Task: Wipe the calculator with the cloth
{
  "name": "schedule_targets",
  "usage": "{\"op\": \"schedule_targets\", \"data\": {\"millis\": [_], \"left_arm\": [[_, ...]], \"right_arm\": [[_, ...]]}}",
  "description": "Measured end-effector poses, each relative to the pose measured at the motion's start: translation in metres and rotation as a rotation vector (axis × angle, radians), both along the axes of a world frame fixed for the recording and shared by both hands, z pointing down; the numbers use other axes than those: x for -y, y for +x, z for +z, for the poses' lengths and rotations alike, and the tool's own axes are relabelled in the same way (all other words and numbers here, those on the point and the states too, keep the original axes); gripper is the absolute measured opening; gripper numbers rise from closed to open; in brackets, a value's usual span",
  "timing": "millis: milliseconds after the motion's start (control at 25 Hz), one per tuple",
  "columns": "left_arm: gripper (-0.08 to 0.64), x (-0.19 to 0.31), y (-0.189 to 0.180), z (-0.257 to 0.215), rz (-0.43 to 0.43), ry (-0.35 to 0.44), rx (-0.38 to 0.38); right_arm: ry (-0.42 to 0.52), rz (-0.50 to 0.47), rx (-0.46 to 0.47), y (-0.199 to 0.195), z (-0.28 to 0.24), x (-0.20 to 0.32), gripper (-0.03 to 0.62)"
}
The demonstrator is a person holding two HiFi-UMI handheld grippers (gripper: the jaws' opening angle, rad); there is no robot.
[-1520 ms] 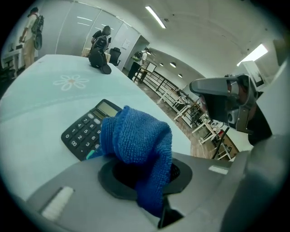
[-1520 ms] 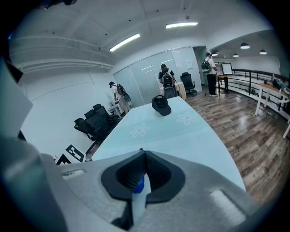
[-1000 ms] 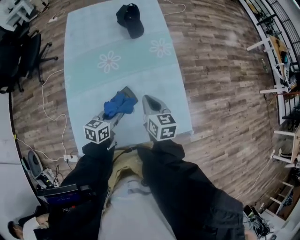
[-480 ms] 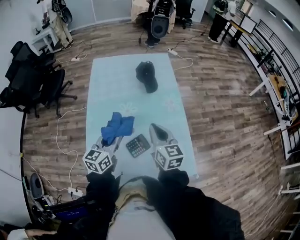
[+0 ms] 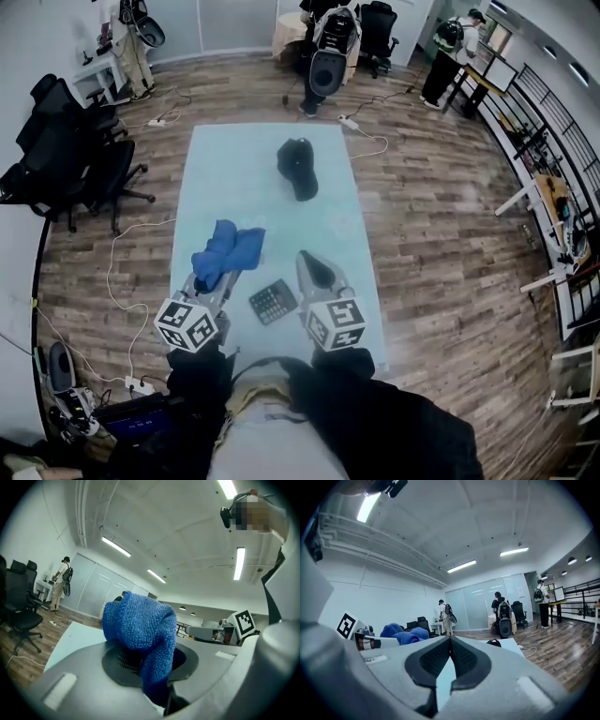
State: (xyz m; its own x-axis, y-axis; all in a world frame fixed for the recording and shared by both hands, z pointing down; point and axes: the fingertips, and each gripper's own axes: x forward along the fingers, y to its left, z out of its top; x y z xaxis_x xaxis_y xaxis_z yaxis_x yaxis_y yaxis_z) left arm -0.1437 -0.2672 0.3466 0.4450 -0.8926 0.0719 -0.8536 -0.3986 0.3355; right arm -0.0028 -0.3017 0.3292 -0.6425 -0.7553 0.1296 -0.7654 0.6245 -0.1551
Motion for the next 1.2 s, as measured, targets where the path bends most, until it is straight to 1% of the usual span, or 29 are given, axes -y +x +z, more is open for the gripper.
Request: {"op": "schedule_targets", "data": {"millis": [320,640,1200], "left_arm": [[0.077,-0.002,-0.001,-0.019,-0.014,0.071,0.017],[0.078,-0.002,-0.005,-0.022,-0.027,0.073,0.023],[0.078,-0.005,0.003,-0.027,-0.005,0.089,0.031]], "right_arm": [[0.079,0.005,-0.017,0.002,-0.022,-0.003,0.0],[0.102,0.007,-0.039,0.001,-0.026,-0.005,0.0],[0.122,0.022,-0.063,0.006,-0.03,-0.011,0.0]]}}
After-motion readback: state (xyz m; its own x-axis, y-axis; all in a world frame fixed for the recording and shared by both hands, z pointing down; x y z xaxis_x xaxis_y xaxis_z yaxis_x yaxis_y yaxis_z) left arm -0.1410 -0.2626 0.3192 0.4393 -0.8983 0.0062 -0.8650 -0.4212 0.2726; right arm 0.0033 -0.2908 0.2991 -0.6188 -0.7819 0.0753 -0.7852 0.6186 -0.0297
